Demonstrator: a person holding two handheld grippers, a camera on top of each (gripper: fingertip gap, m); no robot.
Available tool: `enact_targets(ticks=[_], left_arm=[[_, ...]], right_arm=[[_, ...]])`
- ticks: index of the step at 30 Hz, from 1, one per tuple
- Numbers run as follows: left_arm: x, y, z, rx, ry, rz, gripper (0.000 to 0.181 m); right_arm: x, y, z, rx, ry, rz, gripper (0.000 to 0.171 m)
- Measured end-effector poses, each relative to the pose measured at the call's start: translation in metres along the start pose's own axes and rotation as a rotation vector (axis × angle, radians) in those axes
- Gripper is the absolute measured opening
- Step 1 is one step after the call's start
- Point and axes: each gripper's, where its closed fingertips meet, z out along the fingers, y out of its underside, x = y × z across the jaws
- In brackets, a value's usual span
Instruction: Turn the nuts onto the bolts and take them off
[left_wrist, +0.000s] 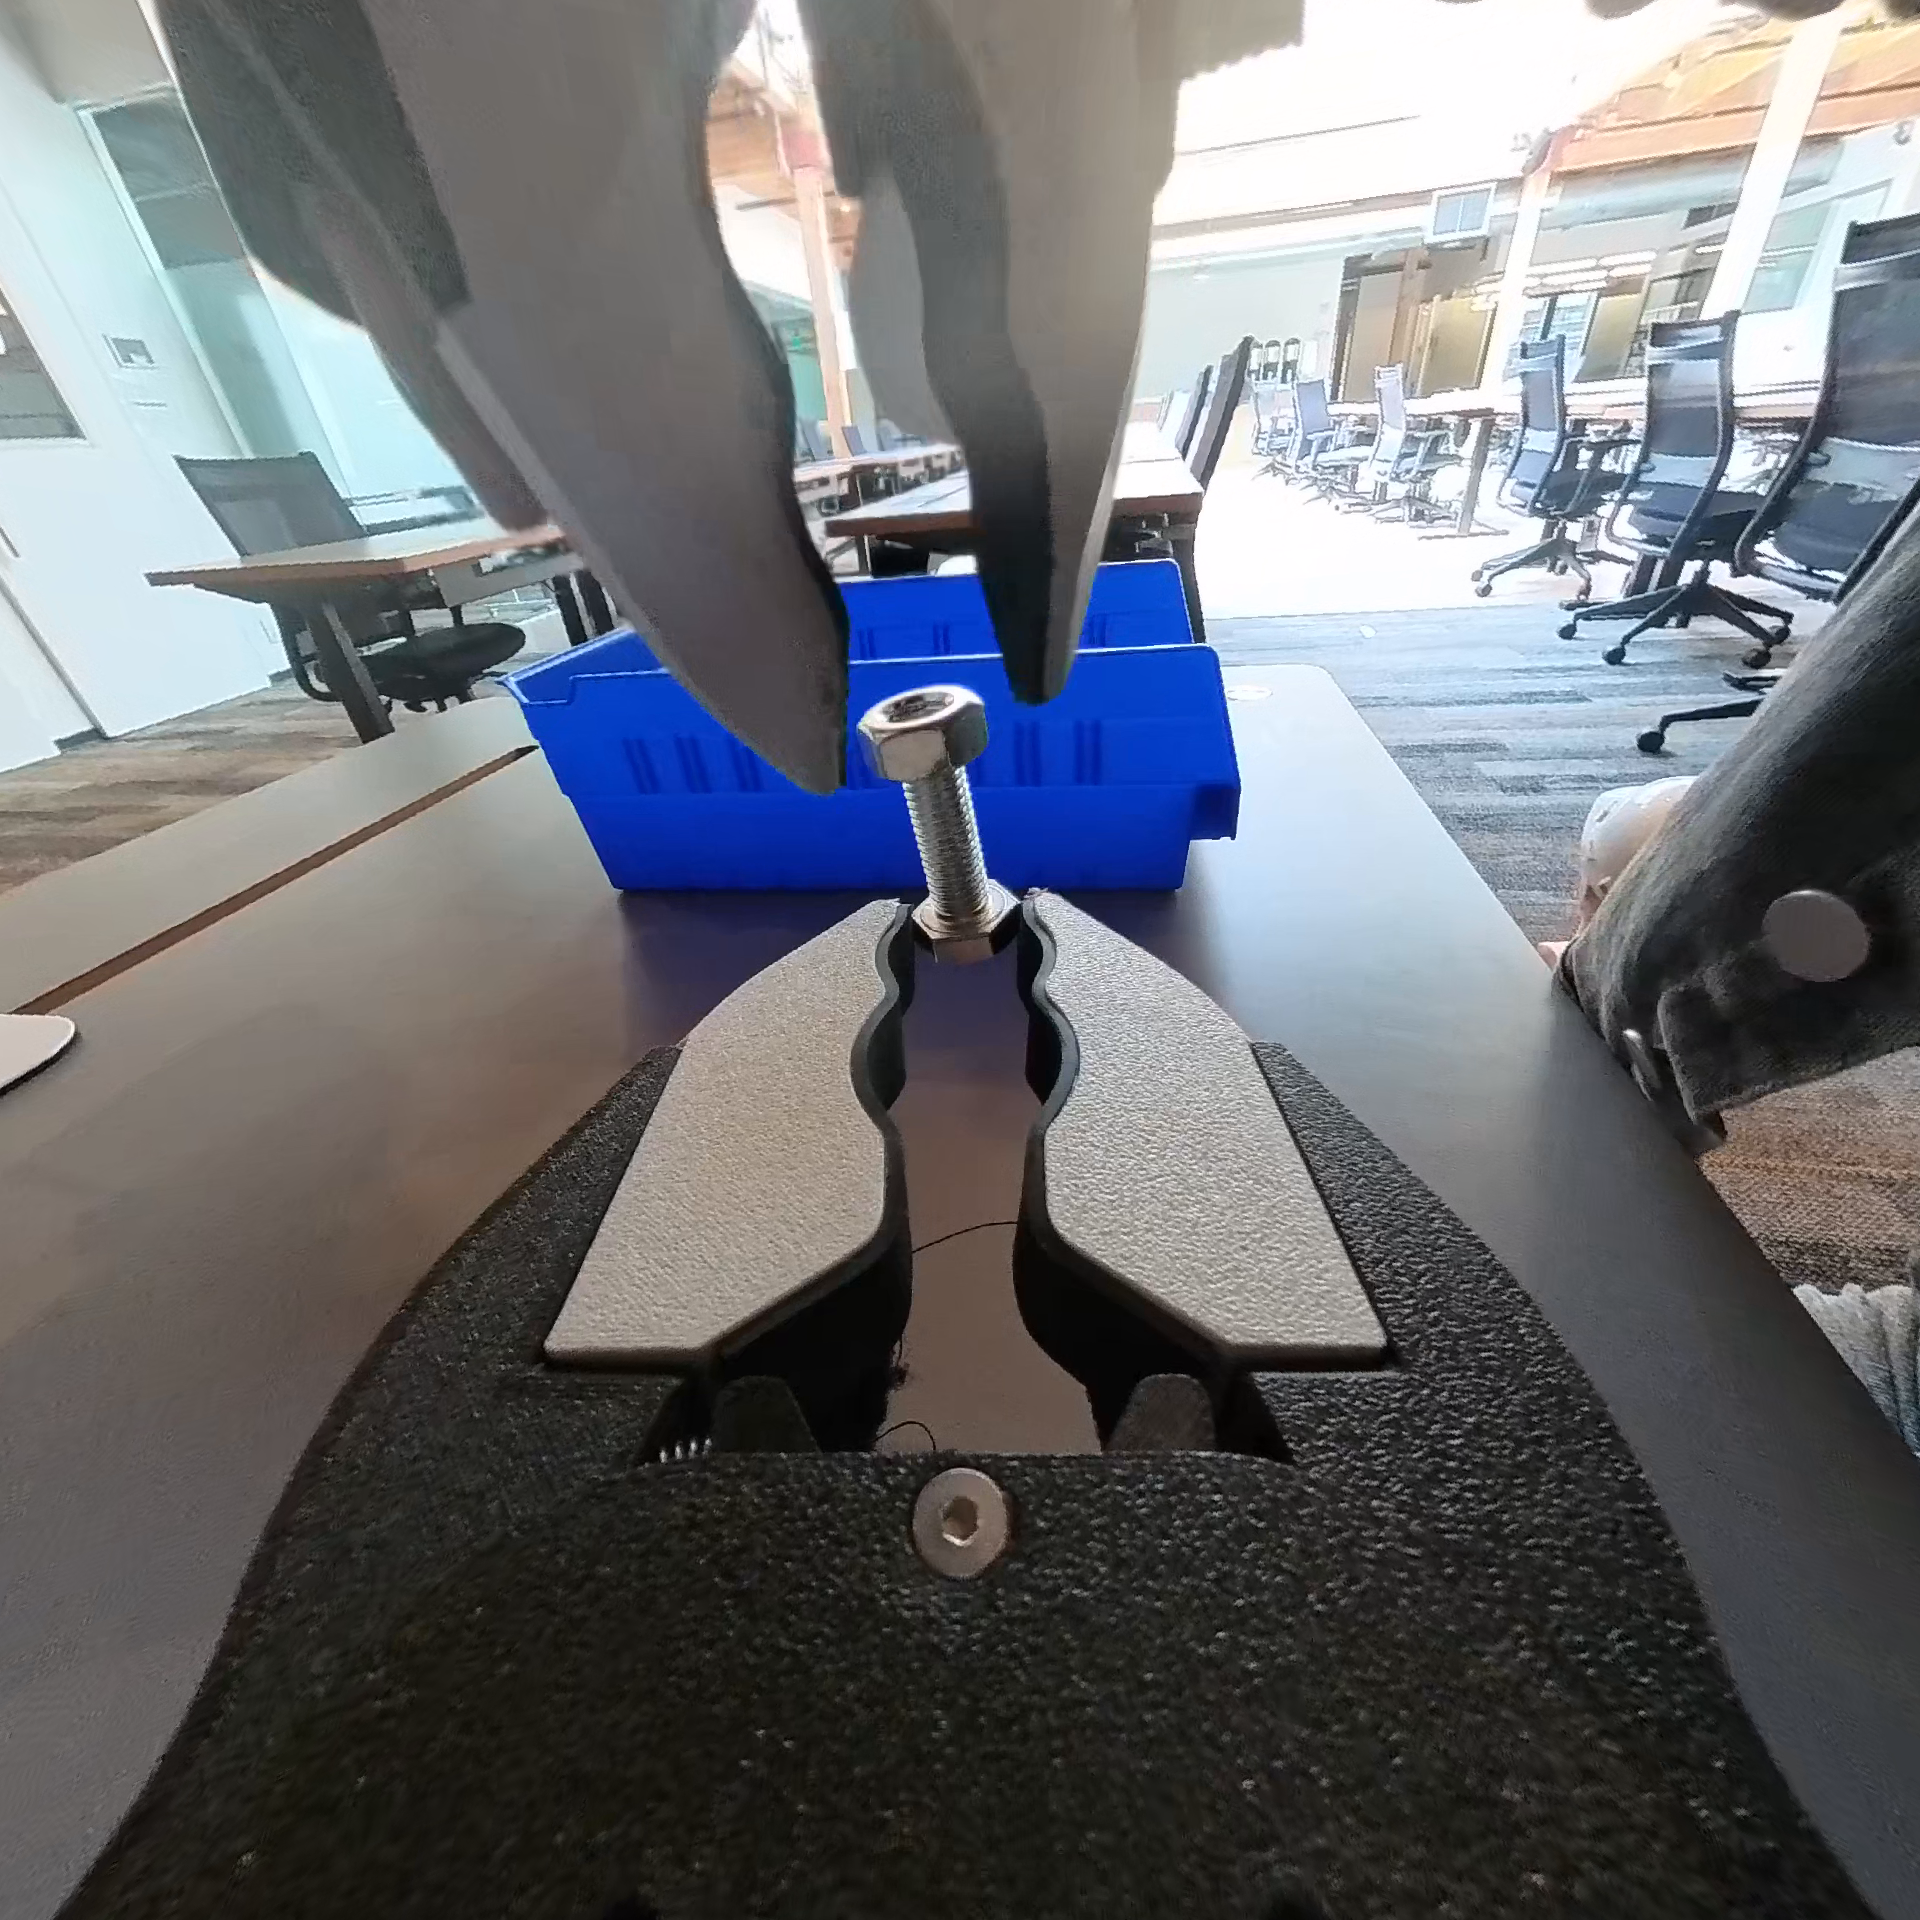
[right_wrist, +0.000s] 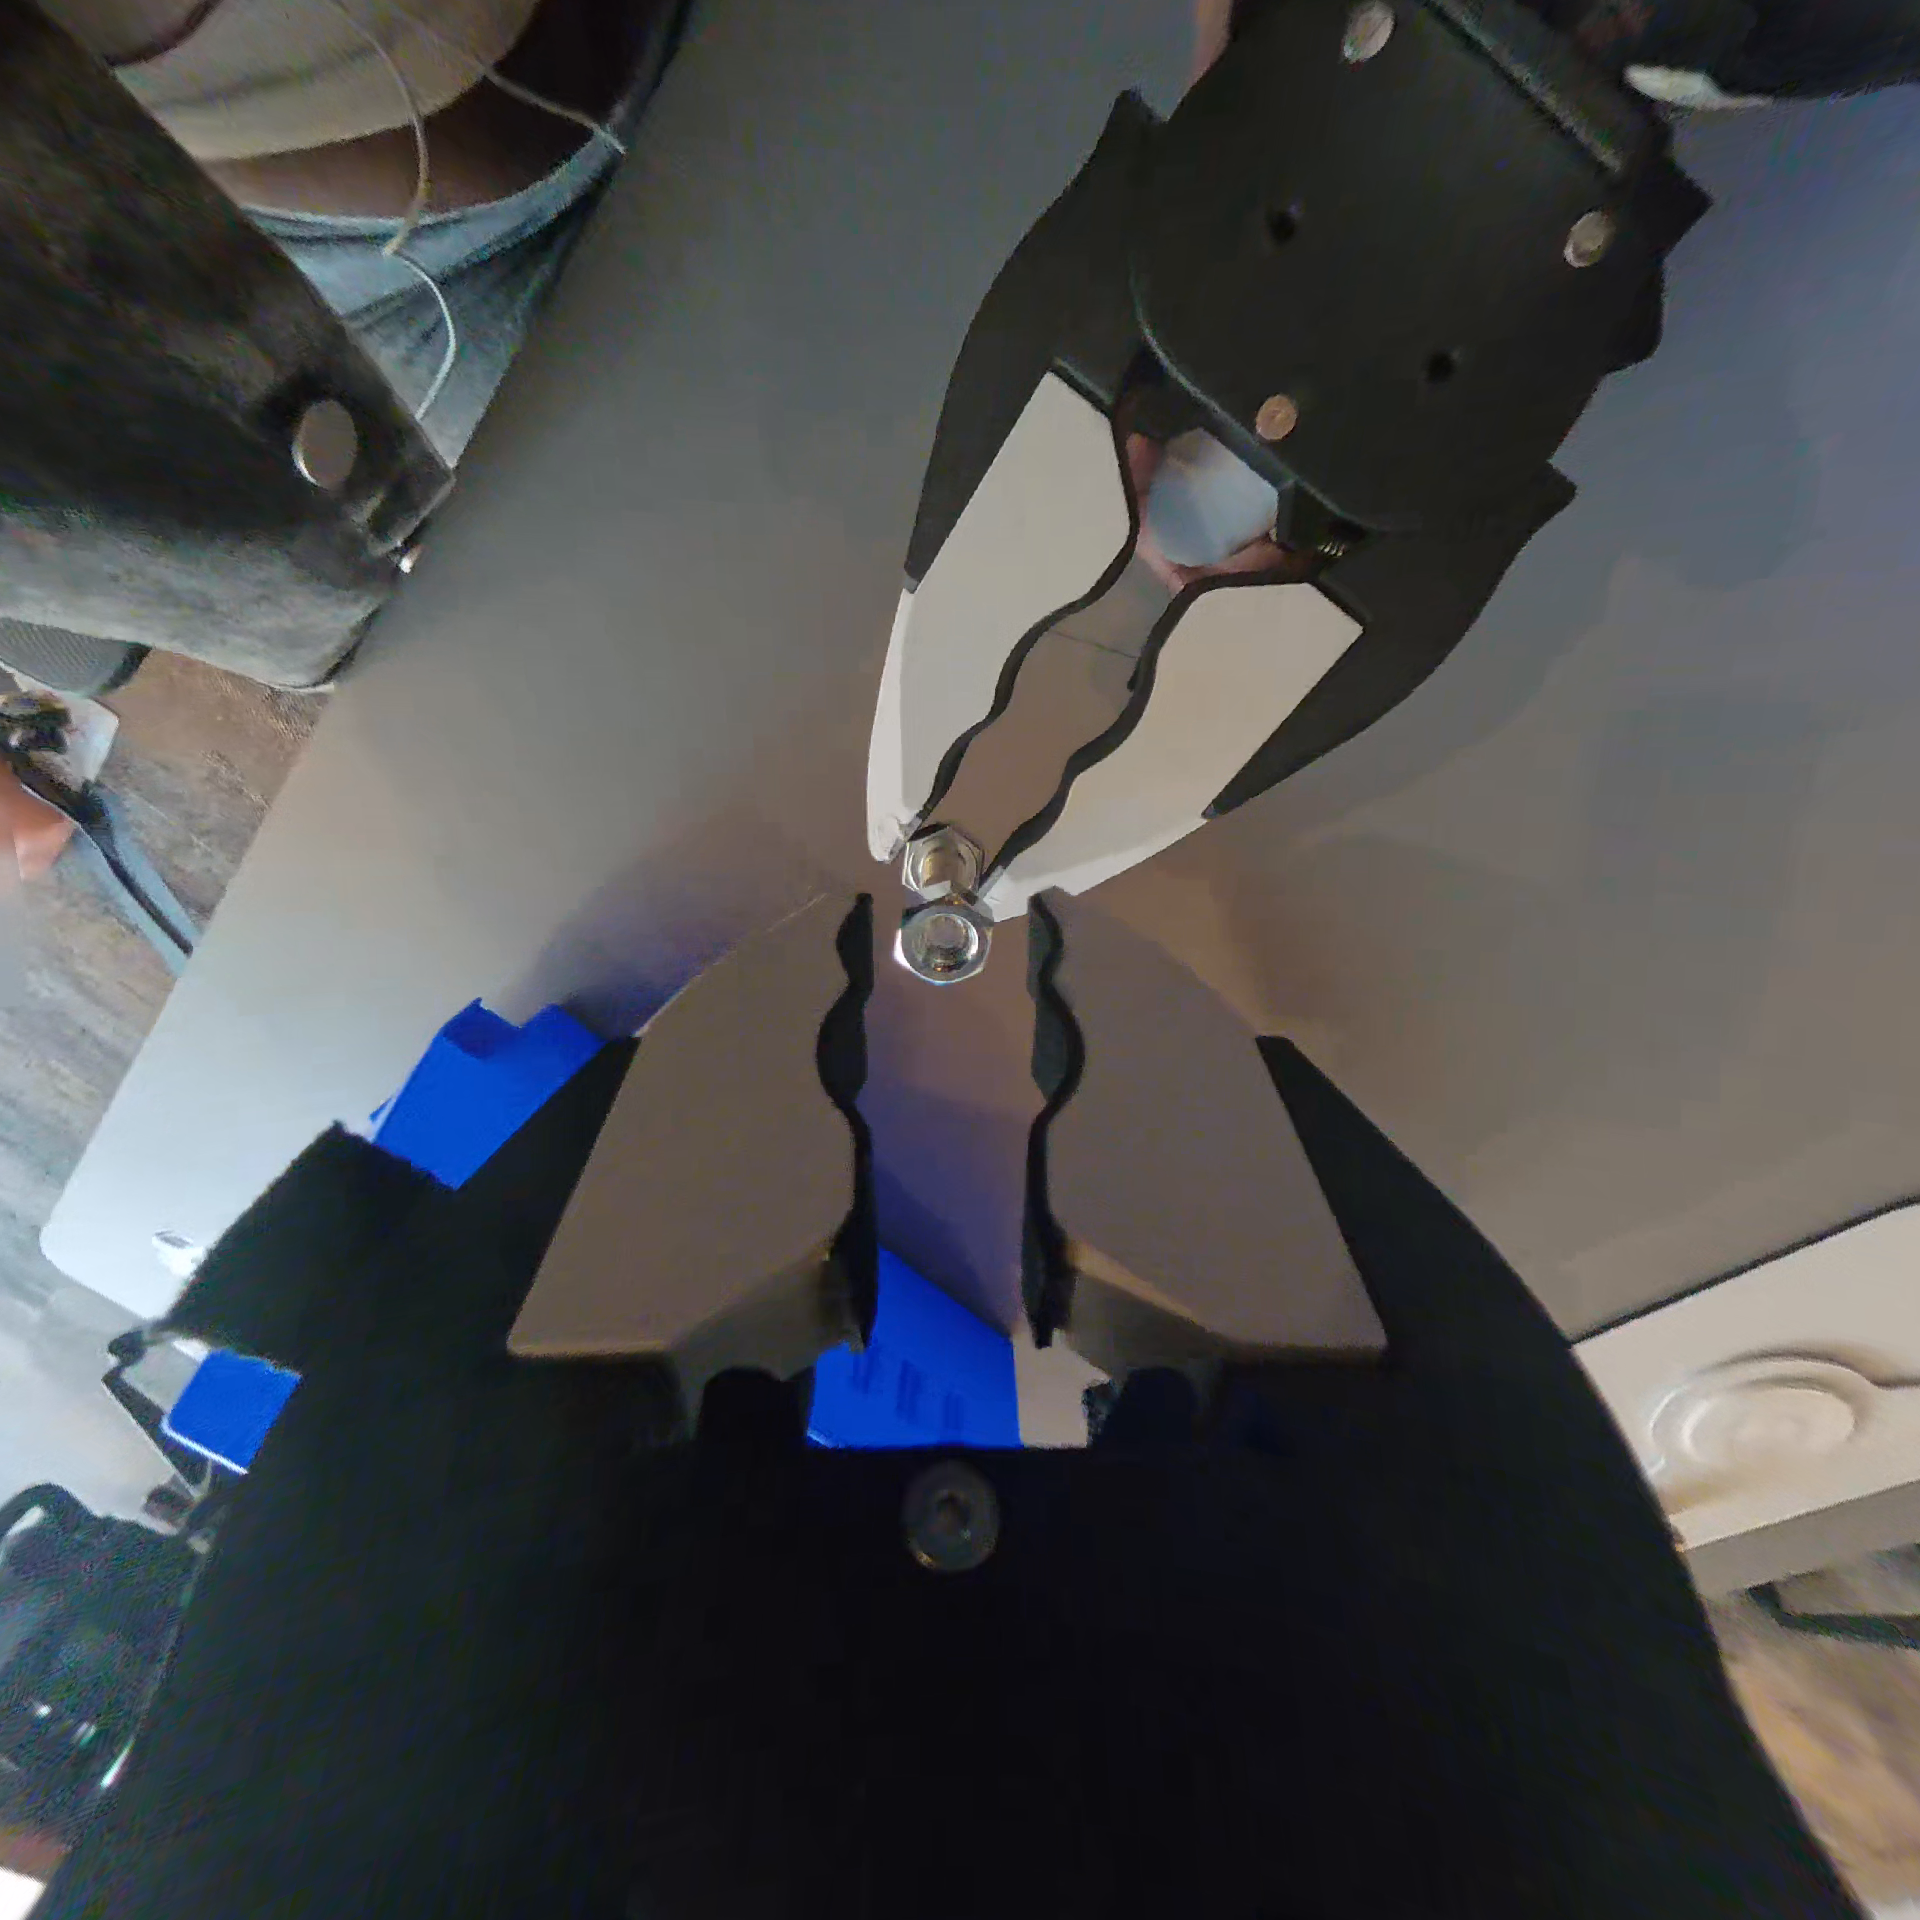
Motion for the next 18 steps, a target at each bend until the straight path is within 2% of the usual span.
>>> enact_targets(ticks=[2,5,8,12,18], left_arm=[[0.0,0.0,0.0,0.0,0.004,-0.002,0.019],[-0.001,-0.001,0.0,0.004,-0.003,-0.004,0.019],[-0.003,-0.001,-0.001,0.006,-0.026,-0.002,0.019],[-0.006,0.0,0.001,-0.006,-0.058,0.02,0.019],[-0.011,0.002,0.002,-0.021,-0.117,0.044,0.019]], right_arm=[[0.0,0.002,0.004,-0.007,-0.001,-0.023,0.018],[0.001,0.001,0.002,0.011,0.011,0.017,0.017],[0.004,0.003,0.002,0.014,0.052,0.15,0.017],[0.001,0.004,0.003,-0.01,0.144,0.401,0.017],[0.002,0.012,0.004,0.032,0.22,0.927,0.017]])
